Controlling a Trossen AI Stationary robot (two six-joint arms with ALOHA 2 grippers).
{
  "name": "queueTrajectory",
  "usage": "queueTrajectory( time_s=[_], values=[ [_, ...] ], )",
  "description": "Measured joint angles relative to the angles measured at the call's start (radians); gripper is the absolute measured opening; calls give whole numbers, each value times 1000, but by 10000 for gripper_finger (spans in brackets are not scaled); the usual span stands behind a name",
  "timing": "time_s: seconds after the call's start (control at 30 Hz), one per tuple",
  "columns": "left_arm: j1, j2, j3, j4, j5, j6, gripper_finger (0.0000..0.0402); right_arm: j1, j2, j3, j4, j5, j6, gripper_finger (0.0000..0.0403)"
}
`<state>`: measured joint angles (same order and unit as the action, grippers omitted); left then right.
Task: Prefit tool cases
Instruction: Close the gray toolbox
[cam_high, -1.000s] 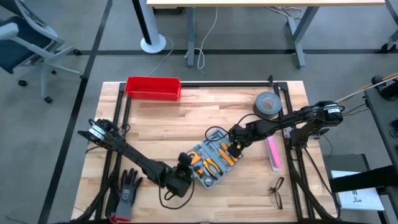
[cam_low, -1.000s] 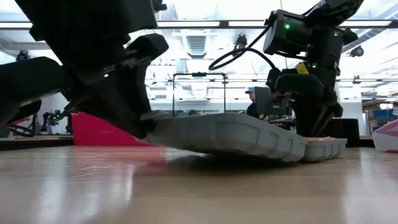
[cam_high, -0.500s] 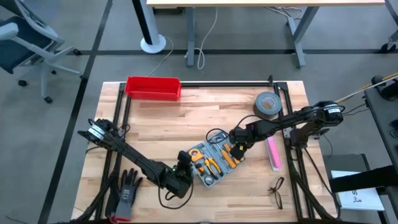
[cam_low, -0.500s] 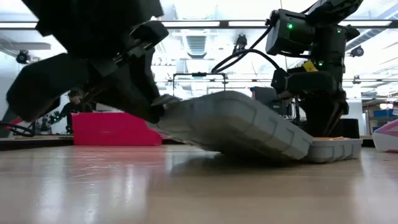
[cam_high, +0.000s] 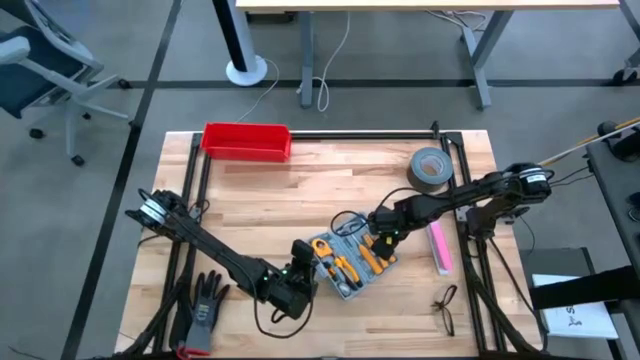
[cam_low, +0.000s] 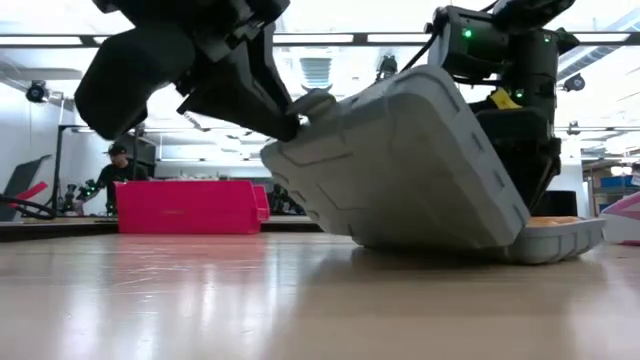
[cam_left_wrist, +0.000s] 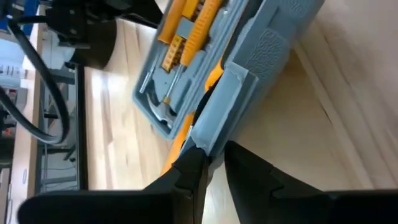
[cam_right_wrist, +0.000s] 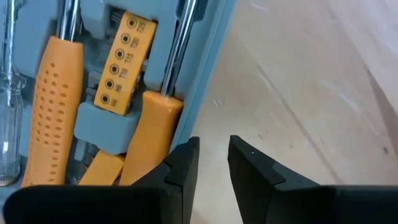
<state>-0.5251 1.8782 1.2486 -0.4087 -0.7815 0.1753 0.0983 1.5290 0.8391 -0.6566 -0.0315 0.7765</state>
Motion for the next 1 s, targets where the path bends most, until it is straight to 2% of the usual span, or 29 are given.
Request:
queueTrajectory(
  time_s=[0.2, 0.33, 0.5, 0.67, 1.0],
  values=[
    [3, -2, 31, -1, -27, 30, 72, 13, 1, 11, 30, -2, 8, 71],
    [26, -4, 46, 36, -30, 32, 76, 21, 3, 32, 226, -12, 7, 70],
    [82, 32, 14, 62, 144, 24, 75, 46, 55, 34, 340, -54, -3, 81],
    [103, 29, -4, 48, 145, 11, 75, 46, 77, 67, 173, 25, -9, 81],
    [107, -60, 116, -39, 167, 41, 76, 12, -72, 96, 183, 105, -65, 77]
  ],
)
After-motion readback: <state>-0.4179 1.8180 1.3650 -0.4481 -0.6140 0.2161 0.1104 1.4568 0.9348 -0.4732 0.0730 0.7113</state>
